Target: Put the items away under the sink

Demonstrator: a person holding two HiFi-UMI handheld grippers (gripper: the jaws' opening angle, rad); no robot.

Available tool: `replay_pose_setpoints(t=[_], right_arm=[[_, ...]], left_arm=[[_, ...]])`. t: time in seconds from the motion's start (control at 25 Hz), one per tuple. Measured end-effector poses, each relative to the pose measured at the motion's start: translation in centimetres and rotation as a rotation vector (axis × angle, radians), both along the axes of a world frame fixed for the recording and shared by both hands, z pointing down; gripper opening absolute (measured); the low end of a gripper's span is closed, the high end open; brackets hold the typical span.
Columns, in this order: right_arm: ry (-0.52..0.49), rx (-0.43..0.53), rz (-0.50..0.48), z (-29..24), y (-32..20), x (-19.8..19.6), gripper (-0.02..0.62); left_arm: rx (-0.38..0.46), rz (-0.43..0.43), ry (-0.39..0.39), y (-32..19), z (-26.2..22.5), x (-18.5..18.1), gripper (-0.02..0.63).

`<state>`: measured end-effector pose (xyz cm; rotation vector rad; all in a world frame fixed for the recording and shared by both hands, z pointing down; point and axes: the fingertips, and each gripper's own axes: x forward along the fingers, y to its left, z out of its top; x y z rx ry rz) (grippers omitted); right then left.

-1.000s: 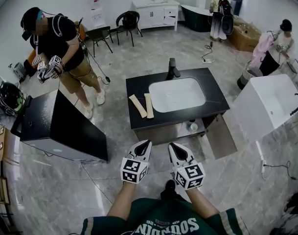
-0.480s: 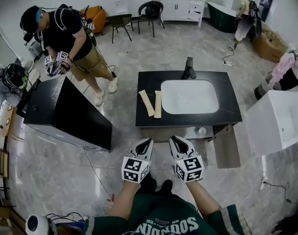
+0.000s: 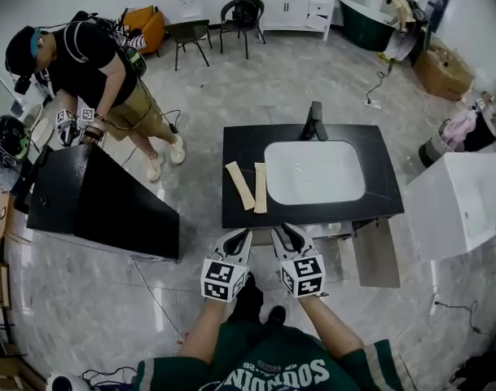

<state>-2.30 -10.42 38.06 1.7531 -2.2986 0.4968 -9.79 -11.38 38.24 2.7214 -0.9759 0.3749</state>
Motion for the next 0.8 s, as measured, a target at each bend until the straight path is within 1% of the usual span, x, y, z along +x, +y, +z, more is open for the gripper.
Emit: replay_pose_setpoints(t=[0.36,0.56,0.8], right_arm=[[0.016,-0.095,0.052,4.1,-7.9,-0.7,0.105],[0.036,-0.146,0.077,6.9,-11.5,-0.7,0.135],[0.038,-0.272,0.09,12.6,-14.5,-0.5,0.158]], left_arm=[[-0.033,0.049,-0.011,-7.5,2.3,-0.7,0.01],[-0.069,0.076,-0.017,-9.3,4.3,-1.5,0.009],[-0.123,0.073,-0.015,-10.5,6.6,-2.9,0.01]])
